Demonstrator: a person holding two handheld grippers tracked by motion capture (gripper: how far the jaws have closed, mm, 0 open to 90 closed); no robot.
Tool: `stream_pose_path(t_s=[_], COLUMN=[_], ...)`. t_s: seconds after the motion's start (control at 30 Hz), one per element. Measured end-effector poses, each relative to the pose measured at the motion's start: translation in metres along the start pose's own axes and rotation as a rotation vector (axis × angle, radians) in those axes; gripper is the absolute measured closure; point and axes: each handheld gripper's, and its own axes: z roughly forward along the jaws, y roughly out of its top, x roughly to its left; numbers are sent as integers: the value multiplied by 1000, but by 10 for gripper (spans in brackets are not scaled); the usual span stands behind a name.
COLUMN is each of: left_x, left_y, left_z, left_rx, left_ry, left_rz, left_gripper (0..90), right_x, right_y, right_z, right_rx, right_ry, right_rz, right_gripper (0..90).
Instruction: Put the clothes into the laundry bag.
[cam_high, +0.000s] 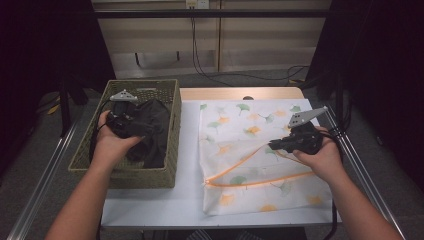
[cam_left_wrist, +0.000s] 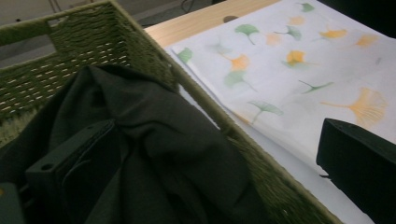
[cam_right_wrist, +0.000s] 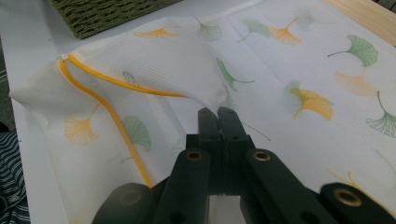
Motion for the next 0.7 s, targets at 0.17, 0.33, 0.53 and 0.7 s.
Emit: stream_pose_path(t_s=[0.17, 0.33, 0.53, 0.7], left_x=[10, 22, 38, 50], left_y=[1, -1, -1, 1], left_z=[7, 11, 19, 23], left_rx=[16, 10, 38, 26], left_ry=[36, 43, 73, 74], left_rz=[7, -18, -73, -105], left_gripper=[0, 0, 0, 0], right_x=[-1, -1, 0, 0], right_y=[-1, -2, -2, -3], right_z=[1, 2, 4, 4], right_rx=[3, -1, 3, 3], right_ry=[6, 12, 9, 5], right_rz=[3, 1, 0, -2], right_gripper=[900, 900, 900, 900])
